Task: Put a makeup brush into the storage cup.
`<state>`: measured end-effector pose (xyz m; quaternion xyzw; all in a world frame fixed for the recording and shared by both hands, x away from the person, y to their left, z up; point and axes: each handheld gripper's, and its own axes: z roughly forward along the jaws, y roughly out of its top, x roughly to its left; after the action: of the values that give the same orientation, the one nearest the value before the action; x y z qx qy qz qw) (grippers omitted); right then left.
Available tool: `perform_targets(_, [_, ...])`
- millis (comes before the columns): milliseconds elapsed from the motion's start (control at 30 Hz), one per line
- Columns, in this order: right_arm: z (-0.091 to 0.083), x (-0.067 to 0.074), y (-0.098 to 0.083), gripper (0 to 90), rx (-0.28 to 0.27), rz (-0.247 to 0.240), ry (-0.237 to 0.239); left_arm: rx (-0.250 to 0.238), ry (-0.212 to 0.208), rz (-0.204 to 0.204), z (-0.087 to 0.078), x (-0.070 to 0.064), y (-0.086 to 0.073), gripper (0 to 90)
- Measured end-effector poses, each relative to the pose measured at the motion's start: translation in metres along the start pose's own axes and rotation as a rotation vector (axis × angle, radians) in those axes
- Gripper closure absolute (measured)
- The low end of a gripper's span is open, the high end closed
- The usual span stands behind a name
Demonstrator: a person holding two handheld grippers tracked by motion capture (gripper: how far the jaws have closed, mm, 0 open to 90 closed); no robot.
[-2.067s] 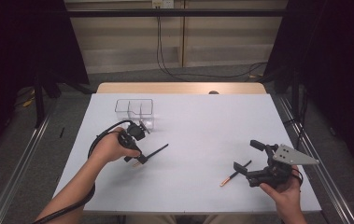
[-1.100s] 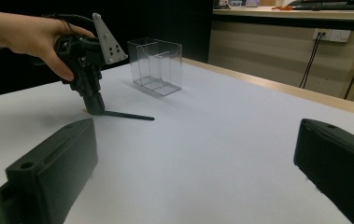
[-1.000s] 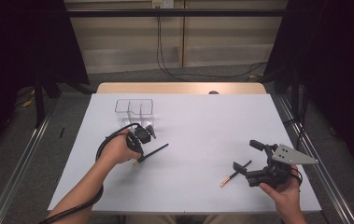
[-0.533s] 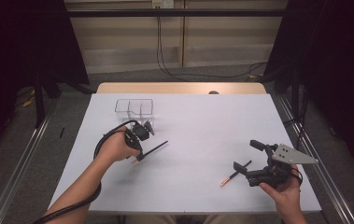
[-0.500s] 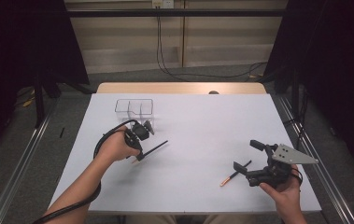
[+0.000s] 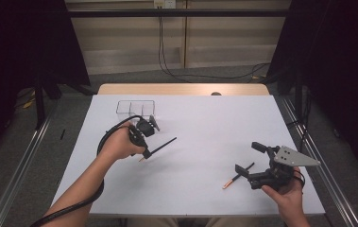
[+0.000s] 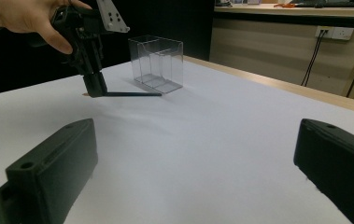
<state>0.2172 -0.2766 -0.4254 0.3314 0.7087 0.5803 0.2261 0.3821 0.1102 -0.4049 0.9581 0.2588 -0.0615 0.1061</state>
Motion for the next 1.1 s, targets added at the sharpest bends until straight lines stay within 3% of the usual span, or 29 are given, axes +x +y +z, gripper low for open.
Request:
perform_targets(233, [0.002,0.0,0.001,0.0,0.01,-0.003,0.006,-0.012,0.0,0.053,-0.005,-0.007,0.011,84.3])
perform_targets(400, [0.003,-0.001,0.003,0.0,0.015,-0.005,0.013,-0.021,0.002,0.064,-0.007,-0.011,0.016,84.2])
perform_targets(700, [0.009,0.001,0.005,0.0,0.029,-0.017,0.03,-0.001,0.006,0.11,-0.012,-0.015,0.026,84.2])
perform_targets(1100, [0.018,0.001,0.009,0.0,0.062,-0.016,0.054,-0.005,-0.022,0.166,-0.016,-0.027,0.043,84.2])
